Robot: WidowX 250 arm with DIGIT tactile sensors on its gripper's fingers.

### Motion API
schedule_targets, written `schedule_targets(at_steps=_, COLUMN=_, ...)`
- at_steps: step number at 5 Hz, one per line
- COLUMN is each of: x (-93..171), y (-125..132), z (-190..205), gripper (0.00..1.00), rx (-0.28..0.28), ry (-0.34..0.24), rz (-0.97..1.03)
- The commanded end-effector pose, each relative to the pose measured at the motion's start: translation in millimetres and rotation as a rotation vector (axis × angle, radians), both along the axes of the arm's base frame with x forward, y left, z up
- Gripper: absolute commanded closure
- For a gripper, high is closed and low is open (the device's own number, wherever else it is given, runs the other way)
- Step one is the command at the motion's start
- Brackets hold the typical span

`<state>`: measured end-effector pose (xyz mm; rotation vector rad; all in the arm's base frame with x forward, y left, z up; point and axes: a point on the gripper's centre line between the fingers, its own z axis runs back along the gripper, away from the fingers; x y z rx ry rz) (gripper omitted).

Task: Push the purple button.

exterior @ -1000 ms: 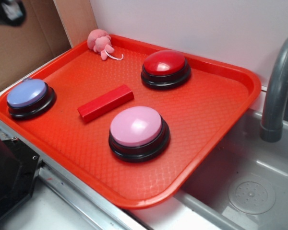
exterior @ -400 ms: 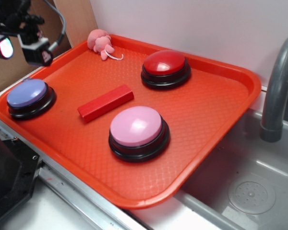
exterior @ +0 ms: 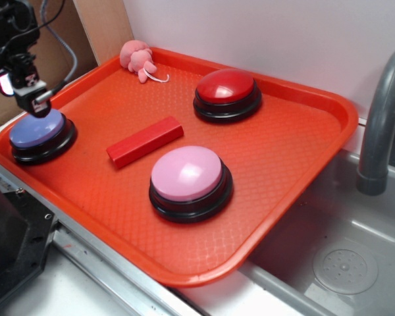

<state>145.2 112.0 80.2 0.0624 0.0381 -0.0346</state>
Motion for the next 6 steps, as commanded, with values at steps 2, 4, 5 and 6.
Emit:
schedule_targets(at_steps=2, x=11, y=7, z=-30, gripper=0.0, rx=0.03, ry=-0.051, rz=-0.086)
schedule_targets(at_steps=4, x=12, y=10, z=-40, gripper=0.0, rx=0.017, ry=-0.032, rz=-0.084)
schedule_targets(at_steps=5, x=12, y=6, z=-16, gripper=0.0, rx=0.019, ry=-0.034, rz=-0.077)
schedule_targets(at_steps=6, x=13, y=4, z=21, gripper=0.0, rx=0.042, ry=-0.043, rz=-0.068)
